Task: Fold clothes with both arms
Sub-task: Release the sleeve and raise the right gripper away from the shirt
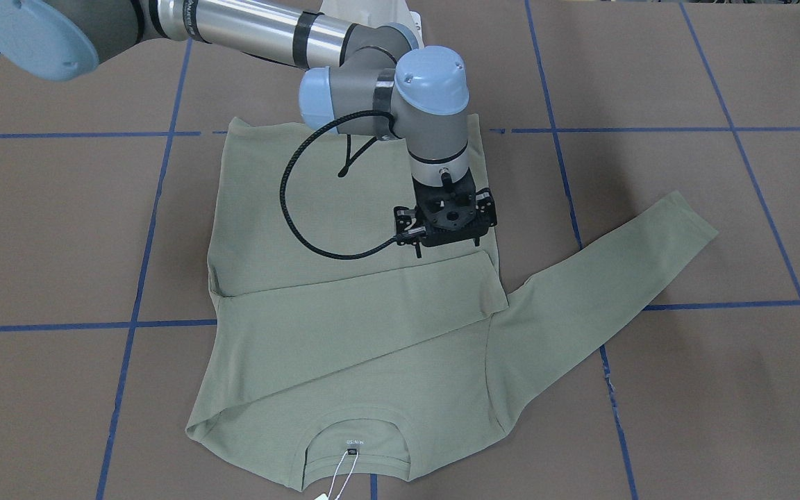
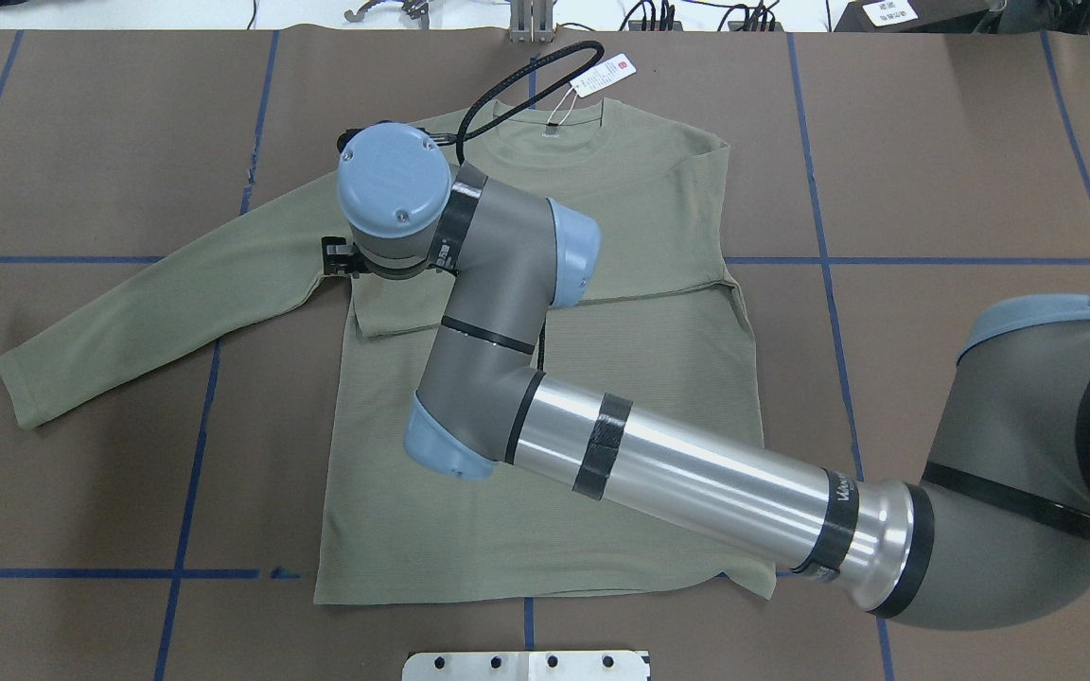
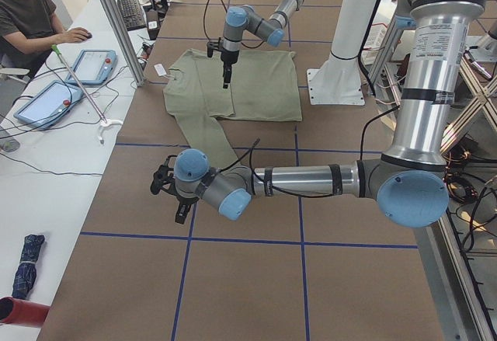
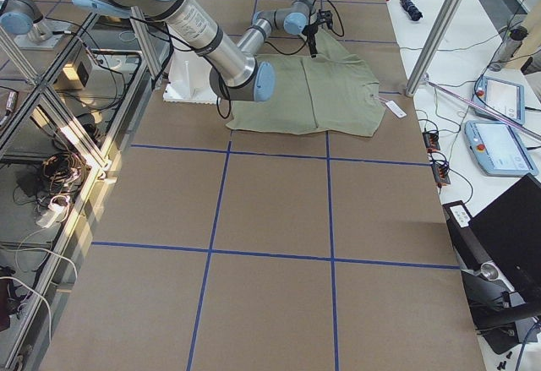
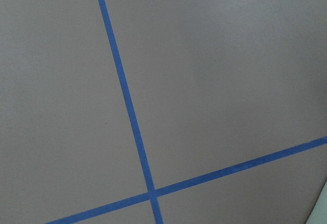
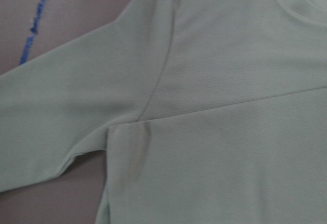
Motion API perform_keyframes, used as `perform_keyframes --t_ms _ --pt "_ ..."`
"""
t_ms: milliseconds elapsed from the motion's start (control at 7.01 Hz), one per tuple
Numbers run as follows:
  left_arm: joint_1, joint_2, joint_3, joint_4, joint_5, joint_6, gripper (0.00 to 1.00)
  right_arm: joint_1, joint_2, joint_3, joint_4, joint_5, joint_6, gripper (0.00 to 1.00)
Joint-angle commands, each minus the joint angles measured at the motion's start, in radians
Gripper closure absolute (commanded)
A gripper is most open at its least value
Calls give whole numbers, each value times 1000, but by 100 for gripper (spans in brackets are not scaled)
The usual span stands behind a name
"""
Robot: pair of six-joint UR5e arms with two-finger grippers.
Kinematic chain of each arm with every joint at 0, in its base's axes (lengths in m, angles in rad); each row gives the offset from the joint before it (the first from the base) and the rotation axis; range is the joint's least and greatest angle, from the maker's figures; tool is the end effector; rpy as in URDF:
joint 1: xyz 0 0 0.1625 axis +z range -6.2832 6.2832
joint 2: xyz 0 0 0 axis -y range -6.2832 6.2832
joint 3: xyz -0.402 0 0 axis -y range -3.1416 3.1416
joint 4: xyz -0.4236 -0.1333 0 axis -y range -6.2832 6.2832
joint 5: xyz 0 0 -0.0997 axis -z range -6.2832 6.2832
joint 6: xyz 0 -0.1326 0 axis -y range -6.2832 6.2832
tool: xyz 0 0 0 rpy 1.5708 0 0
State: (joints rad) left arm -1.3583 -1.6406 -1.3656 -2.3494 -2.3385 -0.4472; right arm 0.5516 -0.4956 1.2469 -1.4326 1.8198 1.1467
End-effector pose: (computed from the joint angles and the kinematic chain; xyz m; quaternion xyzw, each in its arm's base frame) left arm 0.0830 -0.5803 0.6372 0.1622 0.4311 0.0146 0.8875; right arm -0.6506 -0.5185 0.0680 0.1011 -0.4296 0.0037 0.8973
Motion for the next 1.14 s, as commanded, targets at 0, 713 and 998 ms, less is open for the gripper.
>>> perform_keyframes --t_ms 0,713,998 --pt "146 128 -33 -316 92 -336 0 80 -142 205 -222 65 -16 0" --pt "565 302 -380 -128 480 -836 0 286 -617 571 -261 292 -301 0" --pt "574 300 -368 -77 542 -832 0 339 -693 585 -255 338 -398 0"
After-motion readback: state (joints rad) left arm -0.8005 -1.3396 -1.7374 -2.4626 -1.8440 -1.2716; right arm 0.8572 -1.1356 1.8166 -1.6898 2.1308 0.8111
